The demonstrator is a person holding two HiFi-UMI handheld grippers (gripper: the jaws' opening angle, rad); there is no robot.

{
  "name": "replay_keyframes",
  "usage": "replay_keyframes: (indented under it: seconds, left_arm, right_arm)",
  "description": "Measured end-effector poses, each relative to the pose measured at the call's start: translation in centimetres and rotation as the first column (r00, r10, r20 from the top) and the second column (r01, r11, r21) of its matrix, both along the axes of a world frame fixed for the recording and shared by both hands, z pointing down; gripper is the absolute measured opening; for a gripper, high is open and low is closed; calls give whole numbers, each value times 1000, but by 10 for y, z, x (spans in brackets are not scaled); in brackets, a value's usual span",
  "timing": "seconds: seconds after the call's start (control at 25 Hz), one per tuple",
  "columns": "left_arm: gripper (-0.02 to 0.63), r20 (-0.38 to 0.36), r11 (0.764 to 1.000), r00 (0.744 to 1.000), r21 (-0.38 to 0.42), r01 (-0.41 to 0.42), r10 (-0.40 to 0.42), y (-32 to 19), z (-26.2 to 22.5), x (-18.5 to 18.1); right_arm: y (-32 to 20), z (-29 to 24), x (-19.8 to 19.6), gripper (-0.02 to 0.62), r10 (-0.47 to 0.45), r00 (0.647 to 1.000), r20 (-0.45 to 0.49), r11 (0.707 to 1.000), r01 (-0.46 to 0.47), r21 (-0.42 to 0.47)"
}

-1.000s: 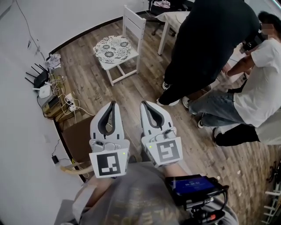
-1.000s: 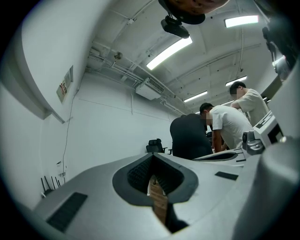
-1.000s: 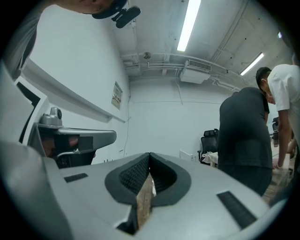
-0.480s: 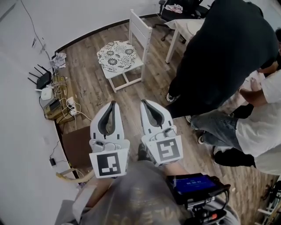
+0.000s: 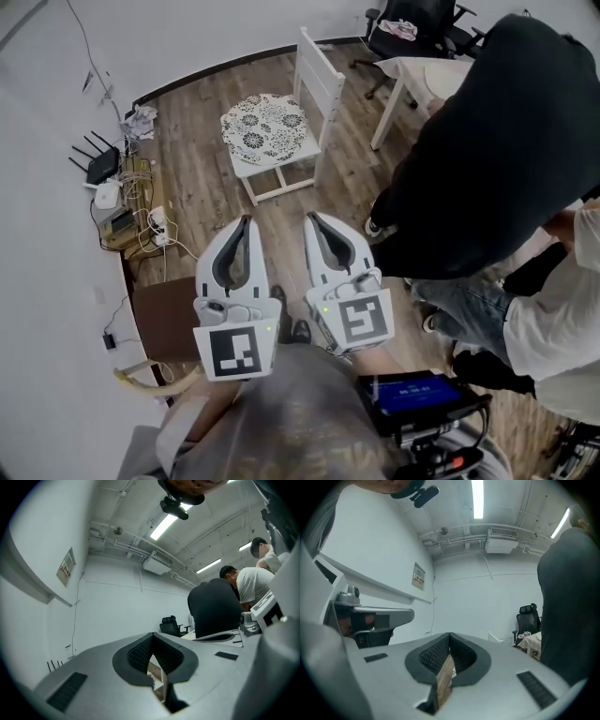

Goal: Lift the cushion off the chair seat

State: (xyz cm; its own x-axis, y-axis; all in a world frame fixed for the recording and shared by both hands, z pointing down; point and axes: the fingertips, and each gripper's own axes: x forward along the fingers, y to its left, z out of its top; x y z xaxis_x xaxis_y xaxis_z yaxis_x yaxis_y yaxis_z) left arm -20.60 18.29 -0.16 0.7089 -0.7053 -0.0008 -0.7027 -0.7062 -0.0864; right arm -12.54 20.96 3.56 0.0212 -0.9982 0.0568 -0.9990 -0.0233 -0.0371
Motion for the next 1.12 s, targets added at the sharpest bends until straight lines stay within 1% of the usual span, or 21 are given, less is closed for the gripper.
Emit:
replay_keyframes:
  seconds: [0.24,0.32,0.76,0.92,1.0,1.12]
  left_arm:
    - [6,5,1000,1000,-12,26,-26,-37,14,16]
    - [6,2,999,999,-16,35,-35,-55,15,20]
    - [6,21,997,998,-40,61,-60,-182,31,46]
    - [6,10,997,998,-49,66,-65,-225,34,53]
    - [6,-3,996,997,-50,74,-75,-243,33,52]
    - [6,-23,995,996,-40,89,-90,-266,26,51]
  right_arm:
    - [-38,15,17,6,-25,1000,0,999,25,-22]
    - [-56,17,24,7,-29,1000,2,999,29,-17]
    - [-188,37,46,7,-71,997,39,996,73,-47]
    - [-232,40,53,6,-91,995,39,995,92,-48]
    - [-250,39,52,6,-110,993,30,993,111,-42]
    - [-271,34,56,6,-116,993,22,993,116,-37]
